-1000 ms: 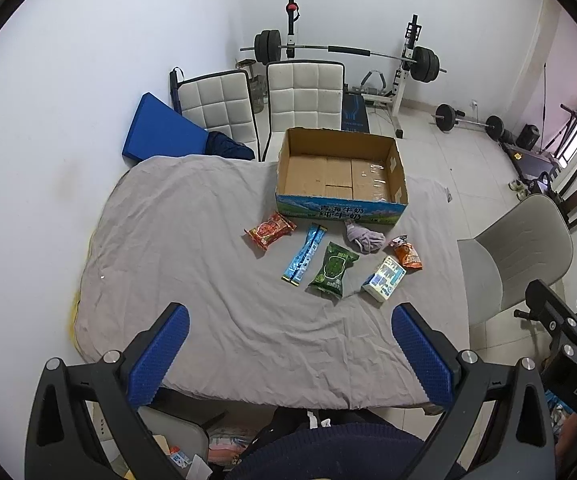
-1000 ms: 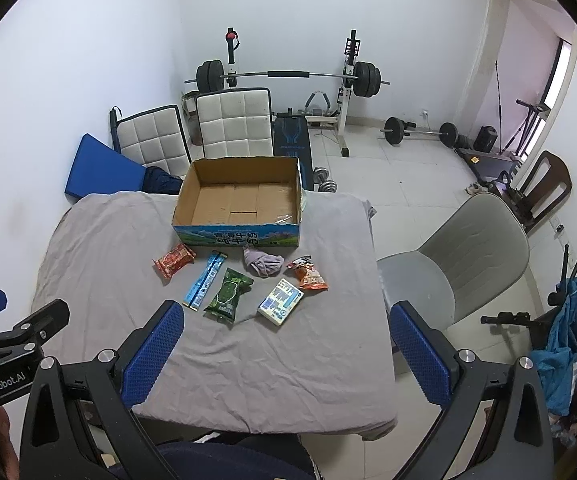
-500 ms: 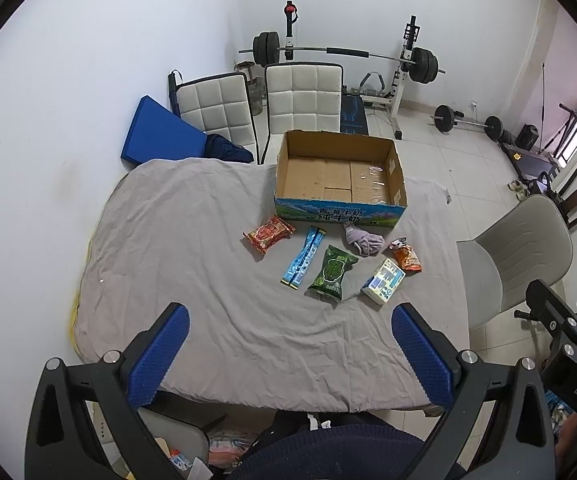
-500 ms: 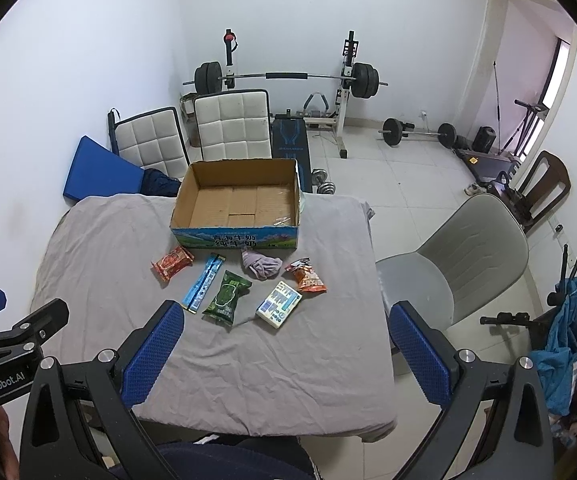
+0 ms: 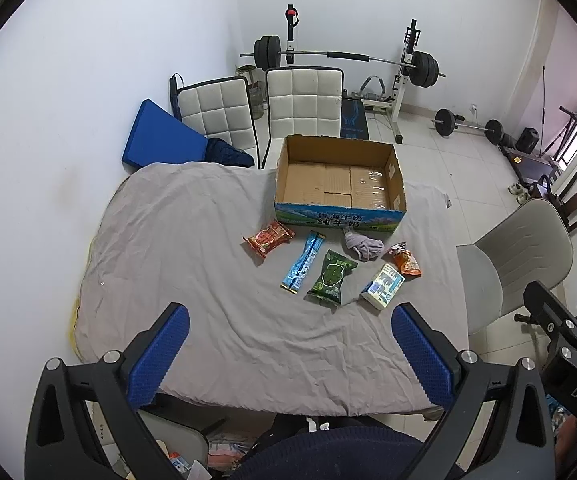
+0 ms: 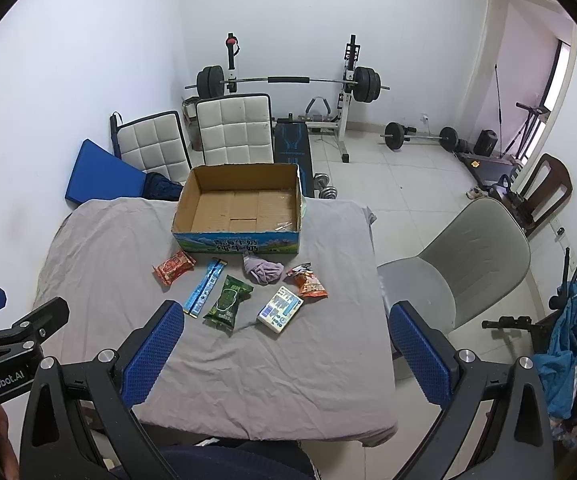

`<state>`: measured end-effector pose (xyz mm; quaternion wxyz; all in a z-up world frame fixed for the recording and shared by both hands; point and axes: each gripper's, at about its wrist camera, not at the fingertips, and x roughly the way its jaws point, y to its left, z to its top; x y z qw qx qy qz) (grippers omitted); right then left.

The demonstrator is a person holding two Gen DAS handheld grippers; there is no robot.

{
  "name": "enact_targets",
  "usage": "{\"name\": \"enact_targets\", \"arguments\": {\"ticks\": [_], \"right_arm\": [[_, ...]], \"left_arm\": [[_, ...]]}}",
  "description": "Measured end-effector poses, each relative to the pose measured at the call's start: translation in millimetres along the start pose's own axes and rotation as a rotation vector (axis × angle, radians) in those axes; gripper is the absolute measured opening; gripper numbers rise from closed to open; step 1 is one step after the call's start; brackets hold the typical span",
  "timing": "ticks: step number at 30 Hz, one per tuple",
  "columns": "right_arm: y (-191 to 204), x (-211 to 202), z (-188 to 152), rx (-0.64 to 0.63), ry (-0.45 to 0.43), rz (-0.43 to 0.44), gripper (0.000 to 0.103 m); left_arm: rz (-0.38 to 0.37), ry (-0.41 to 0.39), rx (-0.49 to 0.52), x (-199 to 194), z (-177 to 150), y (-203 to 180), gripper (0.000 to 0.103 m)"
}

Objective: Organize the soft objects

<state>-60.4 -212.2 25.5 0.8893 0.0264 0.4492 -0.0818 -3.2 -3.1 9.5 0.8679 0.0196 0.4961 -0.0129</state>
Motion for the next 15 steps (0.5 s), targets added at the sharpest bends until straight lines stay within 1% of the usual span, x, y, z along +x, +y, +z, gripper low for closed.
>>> {"name": "enact_targets", "arguments": {"ticks": [15], "right_arm": [[1.7, 1.6, -0.6, -0.001, 0.000, 0.004, 0.103]], "left_arm": [[-0.006, -0.003, -0.006, -2.2, 1.3, 0.2, 0.103]]}}
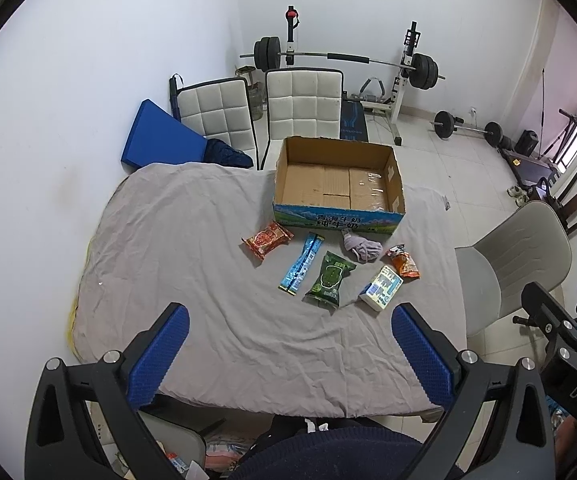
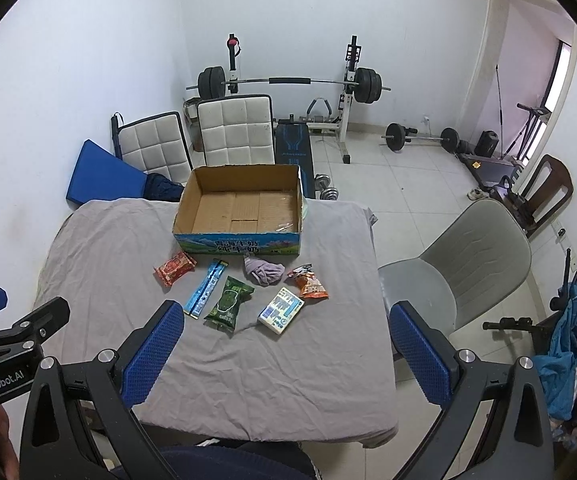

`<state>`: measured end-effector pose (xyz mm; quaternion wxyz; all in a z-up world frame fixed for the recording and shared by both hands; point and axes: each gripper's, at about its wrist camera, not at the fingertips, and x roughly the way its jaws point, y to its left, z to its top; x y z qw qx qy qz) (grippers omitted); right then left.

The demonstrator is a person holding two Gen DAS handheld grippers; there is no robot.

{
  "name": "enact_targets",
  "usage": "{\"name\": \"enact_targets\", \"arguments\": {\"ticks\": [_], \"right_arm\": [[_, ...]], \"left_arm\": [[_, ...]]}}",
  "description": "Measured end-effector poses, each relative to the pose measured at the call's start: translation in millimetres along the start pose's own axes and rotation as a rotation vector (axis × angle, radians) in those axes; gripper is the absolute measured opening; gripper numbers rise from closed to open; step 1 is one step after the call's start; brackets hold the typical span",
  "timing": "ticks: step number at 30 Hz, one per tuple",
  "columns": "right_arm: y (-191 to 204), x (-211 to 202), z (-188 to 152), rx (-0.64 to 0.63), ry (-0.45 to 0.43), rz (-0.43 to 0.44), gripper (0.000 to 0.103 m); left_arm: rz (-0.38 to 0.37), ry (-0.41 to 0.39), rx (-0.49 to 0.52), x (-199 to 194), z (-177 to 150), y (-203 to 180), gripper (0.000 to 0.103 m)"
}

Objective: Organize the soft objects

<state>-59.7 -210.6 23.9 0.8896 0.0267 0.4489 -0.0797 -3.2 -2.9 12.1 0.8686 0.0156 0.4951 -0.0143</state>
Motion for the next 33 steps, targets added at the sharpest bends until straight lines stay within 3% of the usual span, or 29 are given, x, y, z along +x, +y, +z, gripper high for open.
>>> {"name": "enact_targets", "arguments": {"ticks": [15, 23, 29, 33], "right_arm": [[1.2, -0.5, 7.5, 0.000, -0.021, -0.003, 0.103], [-0.5, 18.5, 16.8, 0.025, 0.004, 0.028, 0.103], [-6.0, 94.1, 29.0, 0.080, 0.123, 0.058, 0.103], [-8.9, 183.4, 27.1, 0.139, 0.270, 0.081, 0.103]], "left_arm": [[0.004, -0.013, -0.012, 1.2, 7.0, 4.8, 0.103], [0.014, -0.015, -0.015, 18.9, 15.5, 8.2, 0.103], [0.070, 0.032, -0.004, 87.4, 36.5, 12.1, 0.103], [0.077, 0.149, 0.019, 161.1, 44.1, 12.5, 0.103]]}}
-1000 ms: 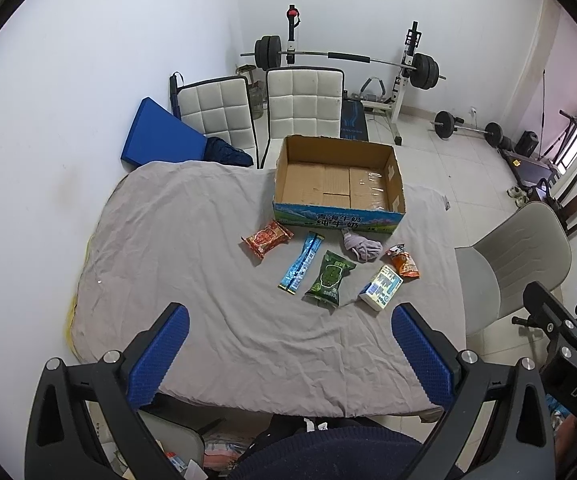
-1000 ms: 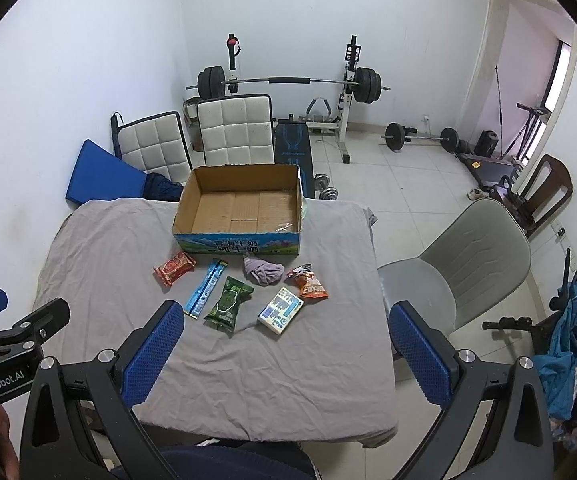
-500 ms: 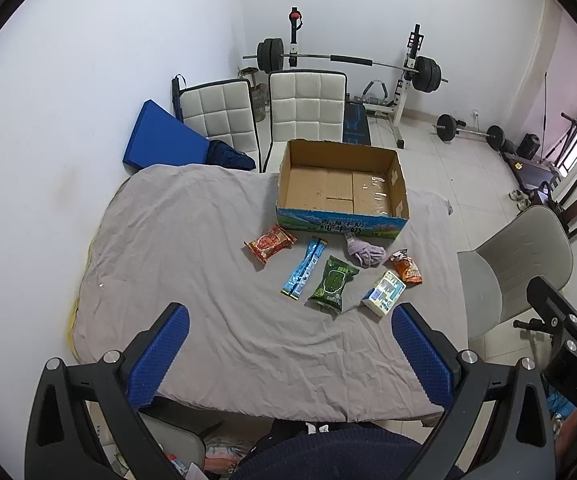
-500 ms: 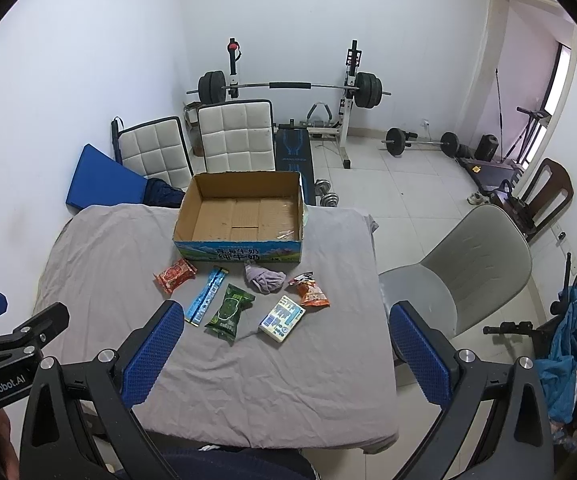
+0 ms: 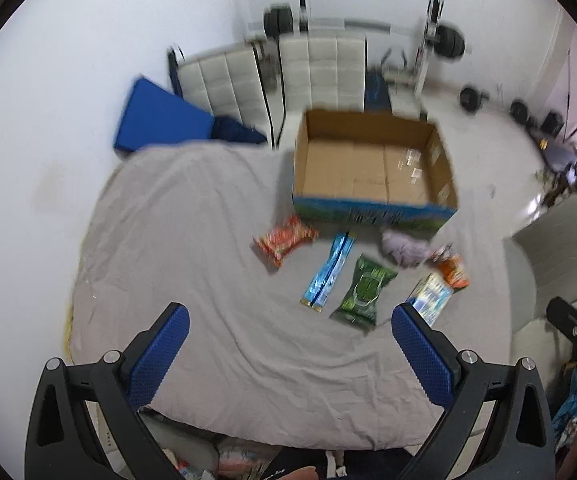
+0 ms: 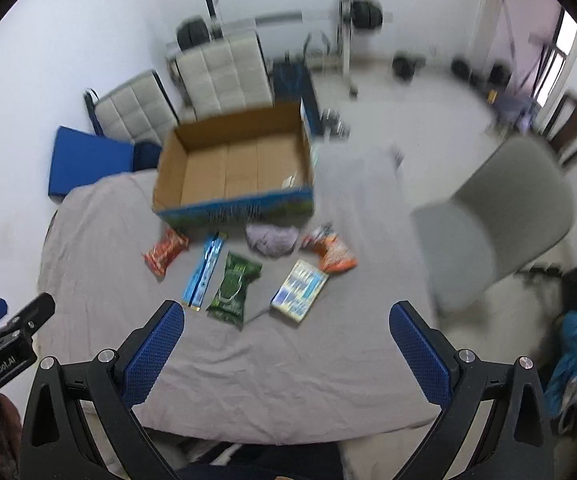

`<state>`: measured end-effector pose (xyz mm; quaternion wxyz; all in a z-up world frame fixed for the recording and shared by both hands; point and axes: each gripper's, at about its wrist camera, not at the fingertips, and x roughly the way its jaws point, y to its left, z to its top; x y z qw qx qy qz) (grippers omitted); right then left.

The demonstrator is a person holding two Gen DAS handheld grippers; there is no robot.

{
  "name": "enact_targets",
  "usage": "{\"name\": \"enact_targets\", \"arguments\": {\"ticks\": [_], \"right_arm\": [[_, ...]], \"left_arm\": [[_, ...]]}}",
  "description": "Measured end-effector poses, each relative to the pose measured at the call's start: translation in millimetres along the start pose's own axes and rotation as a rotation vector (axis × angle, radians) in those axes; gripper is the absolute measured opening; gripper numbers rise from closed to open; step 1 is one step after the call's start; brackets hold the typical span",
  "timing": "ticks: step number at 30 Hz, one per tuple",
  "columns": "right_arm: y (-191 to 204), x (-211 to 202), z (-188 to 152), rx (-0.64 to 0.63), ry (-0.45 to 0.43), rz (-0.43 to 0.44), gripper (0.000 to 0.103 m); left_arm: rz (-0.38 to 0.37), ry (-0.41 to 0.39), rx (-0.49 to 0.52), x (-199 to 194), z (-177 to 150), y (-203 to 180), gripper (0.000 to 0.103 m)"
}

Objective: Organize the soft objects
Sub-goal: 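Grasp the green bag with the left tool while the right tool grasps the yellow milk pack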

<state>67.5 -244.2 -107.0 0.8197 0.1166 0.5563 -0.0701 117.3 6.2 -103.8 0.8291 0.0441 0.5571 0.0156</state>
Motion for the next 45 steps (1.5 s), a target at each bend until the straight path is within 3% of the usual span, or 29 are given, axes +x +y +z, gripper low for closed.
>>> {"name": "enact_targets", "arguments": {"ticks": [3, 5, 10, 14, 15, 16, 17, 18, 20, 25, 26, 27, 28, 30, 35, 39, 42, 44, 45], "right_arm": [[-13.0, 79.9, 8.9, 0.072, 0.125, 0.008, 0.103], [-23.3, 140.9, 10.8, 0.132, 0.207, 0.007, 0.103], [-42.4, 258.1, 6.0, 0.252, 0.331, -0.016, 0.103], [-59.2, 327.6, -1.6, 0.379, 0.437, 0.040, 0.098], [-63.0, 342.2, -4.8, 0.407, 0.468, 0.050, 0.093], [-67.7, 355.6, -8.8, 0.442, 0.494, 0.063, 0.079], [-70.7, 366.6, -12.1, 0.458, 0.522, 0.064, 0.073], [-71.4, 370.5, -15.5, 0.462, 0.541, 0.069, 0.066], [-71.2, 371.7, -17.3, 0.451, 0.542, 0.079, 0.066], [-52.1, 368.4, -15.0, 0.157, 0.613, -0.012, 0.065], [-52.2, 368.2, -15.2, 0.136, 0.615, -0.026, 0.066], [-51.7, 368.2, -14.9, 0.101, 0.608, -0.046, 0.066], [-50.2, 369.0, -15.6, 0.079, 0.608, -0.057, 0.066], [-50.5, 370.7, -17.1, 0.065, 0.619, -0.062, 0.066], [-56.3, 366.7, -24.4, 0.103, 0.615, -0.048, 0.066], [-62.8, 362.8, -32.1, 0.127, 0.614, -0.043, 0.066], [-74.4, 365.3, -35.7, 0.122, 0.608, -0.050, 0.066], [-68.4, 370.0, -39.6, 0.113, 0.607, -0.062, 0.066], [-66.5, 369.8, -43.7, 0.111, 0.606, -0.070, 0.066]], "left_arm": [[-0.029, 0.093, 0.008, 55.9, 9.8, -7.5, 0.103], [-0.096, 0.175, 0.007, 104.7, 14.9, -15.8, 0.101], [-0.138, 0.319, 0.012, 208.5, 20.7, -39.4, 0.084], [-0.177, 0.440, 0.029, 270.6, 18.0, -57.7, 0.075], [-0.198, 0.470, 0.041, 284.9, 16.6, -64.2, 0.075], [-0.203, 0.484, 0.048, 293.2, 16.0, -67.6, 0.075], [-0.218, 0.500, 0.054, 301.5, 15.3, -72.3, 0.075], [-0.234, 0.514, 0.061, 308.2, 15.4, -75.5, 0.075], [-0.276, 0.563, 0.065, 321.2, 13.4, -82.9, 0.075], [-0.316, 0.598, 0.148, 341.7, 8.7, -107.8, 0.075], [-0.327, 0.604, 0.160, 345.3, 7.0, -111.8, 0.072], [-0.347, 0.611, 0.153, 349.4, 5.0, -114.3, 0.059], [-0.375, 0.626, 0.129, 353.6, 2.6, -115.1, 0.053], [-0.403, 0.645, 0.074, 358.5, -2.1, -114.3, 0.046], [-0.341, 0.613, 0.068, 350.1, -16.9, -121.9, 0.052], [-0.333, 0.605, 0.122, 337.2, -26.7, -141.7, 0.054], [-0.273, 0.571, 0.195, 336.8, -27.5, -165.6, 0.058], [-0.250, 0.551, 0.234, 336.7, -32.6, -177.3, 0.058], [-0.249, 0.533, 0.243, 333.3, -35.1, -181.4, 0.051]]}}
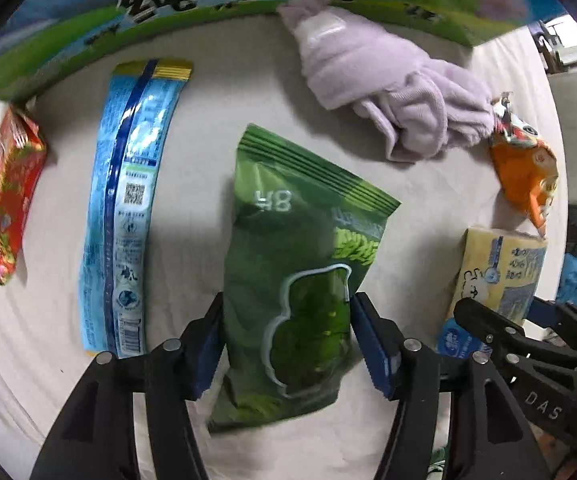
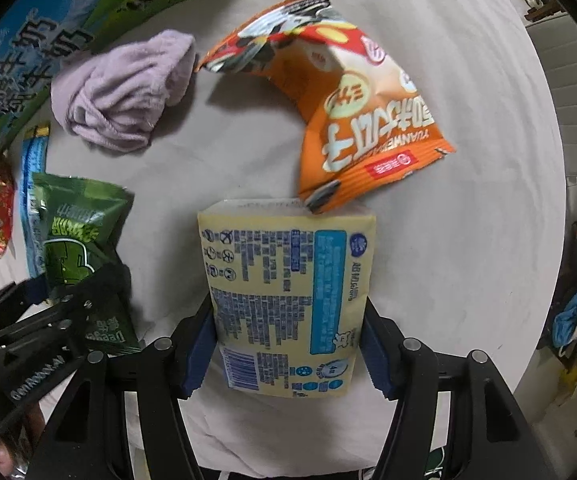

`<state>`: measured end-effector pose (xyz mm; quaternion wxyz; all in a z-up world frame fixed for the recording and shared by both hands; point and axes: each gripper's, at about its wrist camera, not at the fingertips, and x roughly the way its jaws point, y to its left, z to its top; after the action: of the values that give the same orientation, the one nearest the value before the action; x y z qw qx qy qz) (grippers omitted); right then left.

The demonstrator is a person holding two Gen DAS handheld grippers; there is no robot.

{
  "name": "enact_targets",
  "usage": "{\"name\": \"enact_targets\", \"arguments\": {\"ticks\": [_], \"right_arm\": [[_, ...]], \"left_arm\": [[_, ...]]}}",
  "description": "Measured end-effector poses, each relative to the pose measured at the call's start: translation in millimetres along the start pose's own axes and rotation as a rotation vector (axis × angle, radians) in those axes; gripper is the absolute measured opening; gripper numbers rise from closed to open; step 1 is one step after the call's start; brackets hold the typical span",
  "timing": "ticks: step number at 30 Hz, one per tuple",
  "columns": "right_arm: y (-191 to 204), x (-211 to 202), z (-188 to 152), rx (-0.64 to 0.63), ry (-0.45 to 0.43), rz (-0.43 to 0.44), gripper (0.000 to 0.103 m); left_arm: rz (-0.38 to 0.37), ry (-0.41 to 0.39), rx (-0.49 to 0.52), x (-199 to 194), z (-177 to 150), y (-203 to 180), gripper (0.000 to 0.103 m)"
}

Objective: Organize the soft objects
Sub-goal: 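Grasp the green bag with the left tool while the right tool grasps the yellow milk pack, then carry both packs into the box and open both tools to release them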

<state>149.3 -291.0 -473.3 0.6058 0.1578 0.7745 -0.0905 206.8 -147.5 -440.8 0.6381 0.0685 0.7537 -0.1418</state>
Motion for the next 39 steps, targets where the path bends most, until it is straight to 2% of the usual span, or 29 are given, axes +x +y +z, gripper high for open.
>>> {"name": "enact_targets", "arguments": {"ticks": [2, 5, 7, 10, 14, 17, 22, 26, 31, 35, 39], "right_arm": [[-0.6, 0.0, -6.3, 0.008, -0.009, -0.011, 0.066], [-1.8, -5.1, -17.8, 0.013, -0.027, -0.013, 0.066], [-0.6, -10.4, -27.8, 0.013, -0.045, -0.016, 0.066], [1.4, -24.7, -44.2, 0.006, -0.080, -0.029, 0.066], [15.6, -49.6, -67.1, -0.007, -0.126, 0.002, 0.066], [27.5, -78.4, -90.7, -0.035, -0.177, 0.025, 0.066], [37.1, -124.8, -116.8, -0.078, -0.258, 0.055, 0.065], [47.1, -170.4, -118.5, -0.104, -0.318, 0.086, 0.065], [61.8, -206.1, -100.3, -0.149, -0.364, 0.128, 0.065], [69.5, -233.8, -68.7, -0.195, -0.389, 0.156, 0.065], [78.3, -250.1, -15.1, -0.217, -0.414, 0.142, 0.065]], "left_arm": [[-0.015, -0.024, -0.006, -7.3, -4.4, -8.3, 0.040], [-0.052, -0.051, -0.043, -22.5, -19.8, -6.2, 0.032], [-0.053, -0.086, -0.049, -36.3, -31.1, -5.6, 0.031], [-0.016, -0.147, -0.037, -60.7, -52.2, -15.6, 0.031], [-0.015, -0.229, -0.025, -99.5, -83.0, -27.8, 0.031], [-0.003, -0.286, -0.009, -131.7, -101.6, -25.2, 0.031], [-0.039, -0.355, -0.004, -186.9, -111.9, -0.6, 0.031], [-0.056, -0.412, -0.004, -221.0, -103.4, 13.9, 0.031], [-0.086, -0.464, -0.016, -250.5, -75.1, 22.6, 0.031], [-0.101, -0.484, -0.037, -271.4, -36.2, 27.6, 0.031], [-0.106, -0.486, -0.073, -278.6, 20.4, 37.5, 0.031]]}}
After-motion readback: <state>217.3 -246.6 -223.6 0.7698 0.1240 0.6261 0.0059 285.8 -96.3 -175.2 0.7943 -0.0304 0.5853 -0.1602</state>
